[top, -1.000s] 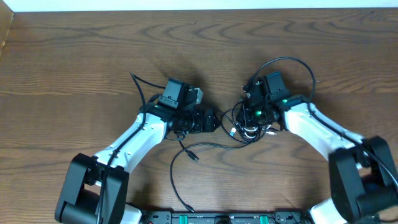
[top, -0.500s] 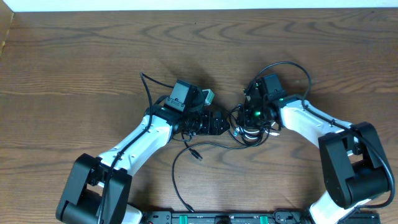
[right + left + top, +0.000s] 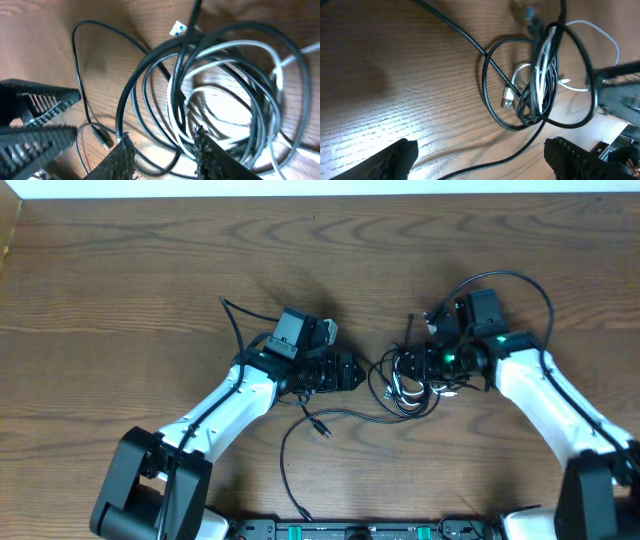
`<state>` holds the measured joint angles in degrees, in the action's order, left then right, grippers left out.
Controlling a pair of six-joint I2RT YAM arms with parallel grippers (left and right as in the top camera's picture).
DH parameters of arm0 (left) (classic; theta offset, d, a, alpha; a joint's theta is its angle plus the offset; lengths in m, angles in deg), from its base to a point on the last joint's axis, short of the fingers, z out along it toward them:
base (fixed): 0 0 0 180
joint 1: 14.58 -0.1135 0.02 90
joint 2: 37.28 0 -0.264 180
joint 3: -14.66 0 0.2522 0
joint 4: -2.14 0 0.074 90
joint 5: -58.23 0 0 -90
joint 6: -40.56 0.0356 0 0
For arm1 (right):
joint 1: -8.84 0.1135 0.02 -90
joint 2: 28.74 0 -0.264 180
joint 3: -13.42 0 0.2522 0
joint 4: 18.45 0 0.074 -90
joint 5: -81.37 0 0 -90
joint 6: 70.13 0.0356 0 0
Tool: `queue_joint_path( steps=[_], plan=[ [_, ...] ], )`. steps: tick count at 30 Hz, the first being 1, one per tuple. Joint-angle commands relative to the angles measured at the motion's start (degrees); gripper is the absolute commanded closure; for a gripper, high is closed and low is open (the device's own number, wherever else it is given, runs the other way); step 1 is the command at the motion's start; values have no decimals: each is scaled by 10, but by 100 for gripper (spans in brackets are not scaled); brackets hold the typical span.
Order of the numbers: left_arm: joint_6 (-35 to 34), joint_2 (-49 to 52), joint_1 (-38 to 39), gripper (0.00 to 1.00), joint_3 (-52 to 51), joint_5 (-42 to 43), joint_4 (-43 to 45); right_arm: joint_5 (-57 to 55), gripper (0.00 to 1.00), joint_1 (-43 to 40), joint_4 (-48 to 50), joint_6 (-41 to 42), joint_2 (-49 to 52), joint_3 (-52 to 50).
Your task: Untangle cables
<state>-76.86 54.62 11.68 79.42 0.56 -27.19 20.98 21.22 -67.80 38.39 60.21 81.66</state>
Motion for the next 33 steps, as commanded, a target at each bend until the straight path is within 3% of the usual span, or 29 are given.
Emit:
queue_joint_path(
  steps=[1,7,14,22,28,33],
  plan=[
    [-8,3,0,13,-2,-9,1,-52,62,3,-25,-31,-18,-2],
    [-8,3,0,12,-2,-9,1,-106,63,38,-12,-129,0,-22],
    [-8,3,0,13,-2,-9,1,-193,56,102,44,-140,23,-56],
    [-8,3,0,13,-2,-9,1,-222,74,141,70,-144,76,-56],
    [-8,3,0,13,-2,-10,1,-222,99,141,67,-143,89,-54],
    [-8,3,0,13,-2,-16,0,-222,99,131,16,-143,83,-23]
  ],
)
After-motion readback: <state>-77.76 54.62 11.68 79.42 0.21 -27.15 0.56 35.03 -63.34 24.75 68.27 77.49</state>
